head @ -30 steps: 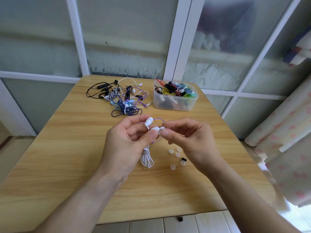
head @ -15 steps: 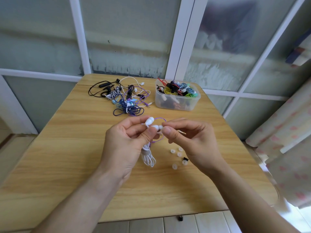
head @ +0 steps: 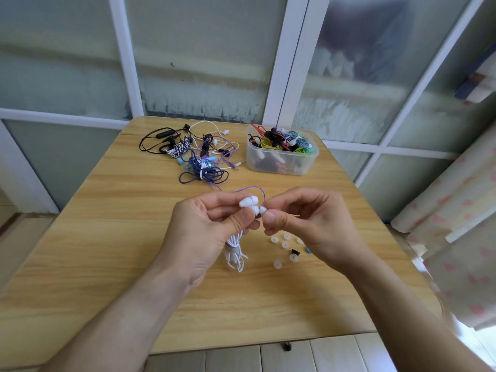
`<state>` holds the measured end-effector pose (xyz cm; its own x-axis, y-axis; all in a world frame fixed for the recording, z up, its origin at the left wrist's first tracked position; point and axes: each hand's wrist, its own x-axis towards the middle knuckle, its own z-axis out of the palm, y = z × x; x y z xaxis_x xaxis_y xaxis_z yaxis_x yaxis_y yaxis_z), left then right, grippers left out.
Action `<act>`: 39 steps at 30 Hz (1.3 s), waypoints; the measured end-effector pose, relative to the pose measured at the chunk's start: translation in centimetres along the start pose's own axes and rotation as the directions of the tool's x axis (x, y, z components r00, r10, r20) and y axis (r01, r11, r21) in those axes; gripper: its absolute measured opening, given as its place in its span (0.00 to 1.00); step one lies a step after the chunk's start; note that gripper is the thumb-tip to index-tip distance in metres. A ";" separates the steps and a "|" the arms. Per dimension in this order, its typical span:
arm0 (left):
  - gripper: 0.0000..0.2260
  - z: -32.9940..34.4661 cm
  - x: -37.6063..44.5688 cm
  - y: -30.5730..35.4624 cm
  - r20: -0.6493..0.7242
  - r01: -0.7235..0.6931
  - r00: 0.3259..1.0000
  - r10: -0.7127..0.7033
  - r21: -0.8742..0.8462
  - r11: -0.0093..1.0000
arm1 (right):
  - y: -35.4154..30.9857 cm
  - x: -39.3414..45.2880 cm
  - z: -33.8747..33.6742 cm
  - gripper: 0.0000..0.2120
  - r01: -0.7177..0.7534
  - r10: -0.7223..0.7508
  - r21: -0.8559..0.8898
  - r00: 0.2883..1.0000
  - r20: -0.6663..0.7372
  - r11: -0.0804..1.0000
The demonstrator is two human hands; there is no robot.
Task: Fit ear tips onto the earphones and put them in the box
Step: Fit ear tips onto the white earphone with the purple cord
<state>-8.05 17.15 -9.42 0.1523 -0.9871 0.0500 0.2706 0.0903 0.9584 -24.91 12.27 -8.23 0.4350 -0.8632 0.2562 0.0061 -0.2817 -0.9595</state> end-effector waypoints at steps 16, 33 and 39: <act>0.11 0.3 0.0 -0.6 0.086 0.125 0.989 -0.121 -0.045 0.991 | -1.0 -0.4 -0.6 0.05 -0.066 0.066 -0.006 0.986 0.152 0.998; 0.06 0.9 -0.2 -0.9 0.057 0.074 0.996 -0.073 -0.029 0.997 | -0.4 -0.2 -0.3 0.07 -0.143 0.138 0.050 0.985 0.102 0.988; 0.09 0.5 0.1 -0.9 0.045 0.054 0.998 -0.054 0.008 0.999 | -0.4 -0.2 -0.7 0.10 -0.198 0.186 0.069 0.972 0.146 0.978</act>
<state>-8.75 16.92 -10.12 0.0942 -0.9955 0.0109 0.2704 0.0361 0.9621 -25.62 12.29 -7.84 0.5549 -0.8302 0.0532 -0.0178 -0.0758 -0.9970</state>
